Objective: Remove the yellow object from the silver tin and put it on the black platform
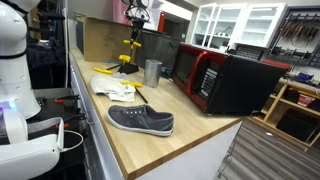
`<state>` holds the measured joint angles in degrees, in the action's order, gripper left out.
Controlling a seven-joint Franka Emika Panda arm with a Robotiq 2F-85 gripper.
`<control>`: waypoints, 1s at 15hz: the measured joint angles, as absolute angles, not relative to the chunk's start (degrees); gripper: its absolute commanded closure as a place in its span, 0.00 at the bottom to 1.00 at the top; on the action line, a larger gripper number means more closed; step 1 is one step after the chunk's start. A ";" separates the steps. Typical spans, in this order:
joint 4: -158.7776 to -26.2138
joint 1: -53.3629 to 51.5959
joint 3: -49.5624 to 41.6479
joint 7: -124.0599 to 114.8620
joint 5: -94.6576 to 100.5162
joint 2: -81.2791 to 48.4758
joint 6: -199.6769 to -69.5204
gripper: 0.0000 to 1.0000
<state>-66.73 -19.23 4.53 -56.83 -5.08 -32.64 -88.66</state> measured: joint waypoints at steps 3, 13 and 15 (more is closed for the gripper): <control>-66.73 -19.24 4.53 -56.83 -5.09 -32.65 -88.66 0.94; -66.82 -19.23 4.65 -56.83 -5.89 -32.94 -88.66 0.94; -66.82 -19.25 4.75 -56.83 -5.97 -33.40 -88.66 0.94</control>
